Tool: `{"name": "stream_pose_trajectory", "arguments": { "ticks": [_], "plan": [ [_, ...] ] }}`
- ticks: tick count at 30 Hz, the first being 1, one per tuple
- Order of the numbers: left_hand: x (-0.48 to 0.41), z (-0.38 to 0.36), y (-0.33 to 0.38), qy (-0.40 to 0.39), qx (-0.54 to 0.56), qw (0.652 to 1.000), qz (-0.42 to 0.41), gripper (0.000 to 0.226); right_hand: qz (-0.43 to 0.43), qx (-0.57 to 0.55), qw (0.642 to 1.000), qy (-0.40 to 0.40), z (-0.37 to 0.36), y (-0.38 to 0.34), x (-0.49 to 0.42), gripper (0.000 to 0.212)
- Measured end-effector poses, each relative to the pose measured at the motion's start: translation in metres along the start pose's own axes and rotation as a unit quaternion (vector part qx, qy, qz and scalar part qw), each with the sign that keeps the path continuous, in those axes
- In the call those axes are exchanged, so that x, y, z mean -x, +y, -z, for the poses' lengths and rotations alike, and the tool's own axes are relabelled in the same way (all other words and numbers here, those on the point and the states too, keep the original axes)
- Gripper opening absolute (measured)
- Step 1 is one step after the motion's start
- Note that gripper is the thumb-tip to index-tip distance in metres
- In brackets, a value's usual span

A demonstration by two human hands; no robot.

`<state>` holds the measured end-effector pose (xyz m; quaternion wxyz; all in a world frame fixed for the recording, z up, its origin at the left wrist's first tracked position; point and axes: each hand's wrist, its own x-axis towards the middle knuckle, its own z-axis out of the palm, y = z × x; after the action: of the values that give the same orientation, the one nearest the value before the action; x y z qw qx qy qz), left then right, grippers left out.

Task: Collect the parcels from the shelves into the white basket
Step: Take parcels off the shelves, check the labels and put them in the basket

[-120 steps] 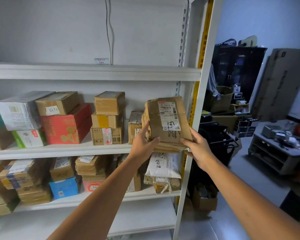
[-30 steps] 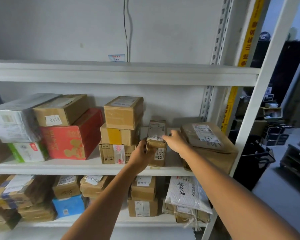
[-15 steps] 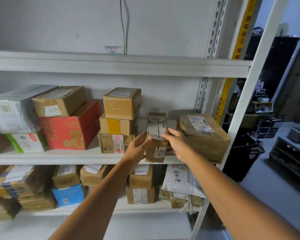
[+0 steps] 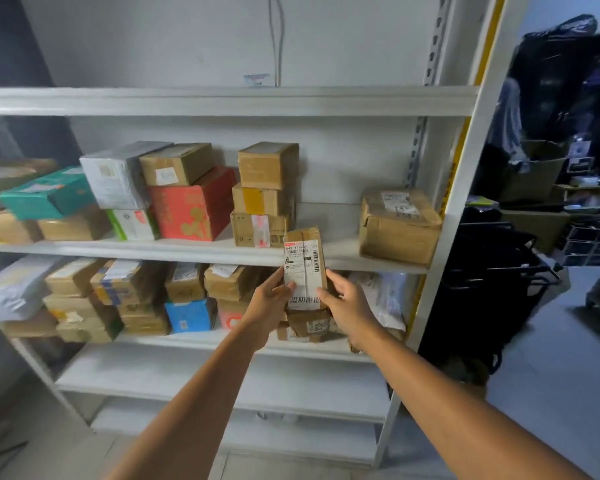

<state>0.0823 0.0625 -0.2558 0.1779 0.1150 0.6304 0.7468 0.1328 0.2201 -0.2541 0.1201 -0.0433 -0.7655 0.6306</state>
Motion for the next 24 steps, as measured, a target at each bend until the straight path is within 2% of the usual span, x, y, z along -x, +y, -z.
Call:
{"name": "stream_pose_trajectory", "arguments": {
  "ticks": [3, 9, 13, 16, 20, 24],
  "plan": [
    [0.026, 0.024, -0.012, 0.043, -0.022, 0.999, 0.001, 0.035, 0.006, -0.009, 0.999, -0.037, -0.028, 0.004, 0.011, 0.049],
    [0.077, 0.095, -0.018, 0.143, 0.003, 0.99, -0.001, 0.029, 0.003, -0.004, 0.993, -0.12, -0.115, 0.006, 0.012, 0.051],
    [0.108, 0.156, -0.022, 0.227, 0.009, 0.974, -0.018, 0.05, 0.011, -0.007, 0.982, -0.187, -0.191, 0.003, 0.01, 0.047],
    [0.137, 0.194, -0.019, 0.267, 0.02, 0.963, -0.037, 0.055, 0.01, -0.025, 0.97, -0.241, -0.246, 0.0, 0.013, 0.046],
    [0.18, 0.232, -0.018, 0.356, 0.019, 0.933, -0.05, 0.055, 0.019, -0.058, 0.946, -0.318, -0.309, -0.004, 0.027, 0.047],
    [0.22, 0.256, -0.024, 0.449, 0.015, 0.891, -0.064, 0.052, 0.018, -0.079, 0.899, -0.431, -0.361, -0.004, 0.042, 0.045]
  ]
}}
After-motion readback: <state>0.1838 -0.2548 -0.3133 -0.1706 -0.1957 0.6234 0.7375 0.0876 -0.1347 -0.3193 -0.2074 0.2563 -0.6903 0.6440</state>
